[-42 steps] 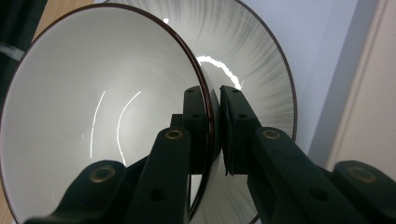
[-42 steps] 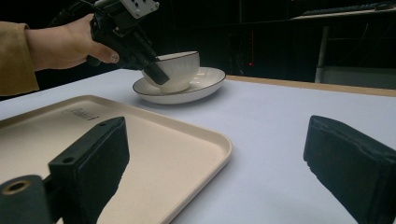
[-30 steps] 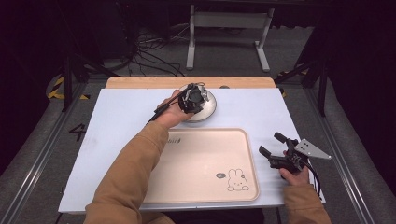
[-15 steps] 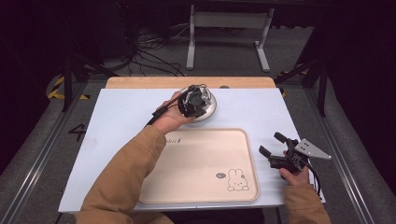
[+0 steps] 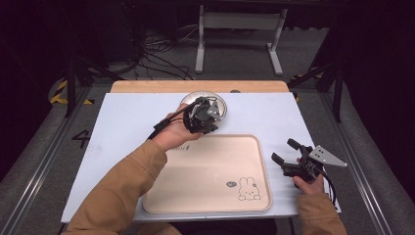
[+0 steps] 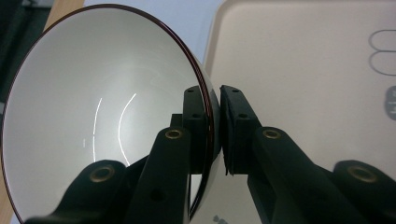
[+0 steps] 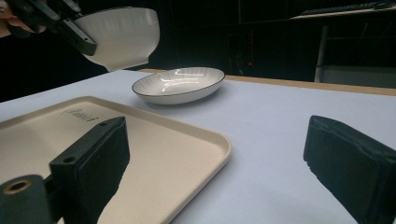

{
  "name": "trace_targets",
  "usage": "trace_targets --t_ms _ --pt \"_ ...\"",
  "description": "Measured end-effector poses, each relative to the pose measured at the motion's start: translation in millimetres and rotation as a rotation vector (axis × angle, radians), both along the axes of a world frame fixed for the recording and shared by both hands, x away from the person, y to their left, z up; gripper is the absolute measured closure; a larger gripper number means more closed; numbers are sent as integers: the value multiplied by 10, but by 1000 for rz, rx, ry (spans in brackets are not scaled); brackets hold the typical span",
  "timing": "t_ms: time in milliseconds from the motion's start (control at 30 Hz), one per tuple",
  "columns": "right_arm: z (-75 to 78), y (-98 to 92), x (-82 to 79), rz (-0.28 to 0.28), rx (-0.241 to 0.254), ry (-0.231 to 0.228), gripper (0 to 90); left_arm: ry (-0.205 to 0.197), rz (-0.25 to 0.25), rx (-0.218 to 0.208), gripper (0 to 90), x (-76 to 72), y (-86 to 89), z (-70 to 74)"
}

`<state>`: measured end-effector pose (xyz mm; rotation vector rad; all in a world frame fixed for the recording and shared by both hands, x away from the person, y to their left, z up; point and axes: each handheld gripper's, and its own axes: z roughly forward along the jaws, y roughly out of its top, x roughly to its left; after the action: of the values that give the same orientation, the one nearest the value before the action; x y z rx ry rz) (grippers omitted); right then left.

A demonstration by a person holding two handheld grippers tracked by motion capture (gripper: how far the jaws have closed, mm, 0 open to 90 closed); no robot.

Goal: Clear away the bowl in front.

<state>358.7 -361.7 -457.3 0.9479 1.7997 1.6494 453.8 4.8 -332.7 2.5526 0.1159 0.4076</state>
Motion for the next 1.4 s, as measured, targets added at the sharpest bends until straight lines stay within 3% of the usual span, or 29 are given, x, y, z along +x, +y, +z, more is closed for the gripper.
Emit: trace_targets --t_ms 267,700,1033,1267,1400 --pt "0 -4 4 0 3 0 78 -3 -24 26 817 -198 46 34" --pt "0 -2 2 -1 3 2 79 12 -58 6 817 -403 157 53" --pt "0 -2 3 -1 0 3 79 44 -118 57 817 -516 97 -142" --pt "0 -2 2 -1 -1 2 79 68 -144 69 817 -572 70 -243" --pt "0 -1 2 -2 -1 2 79 99 -171 102 817 -622 46 -308"
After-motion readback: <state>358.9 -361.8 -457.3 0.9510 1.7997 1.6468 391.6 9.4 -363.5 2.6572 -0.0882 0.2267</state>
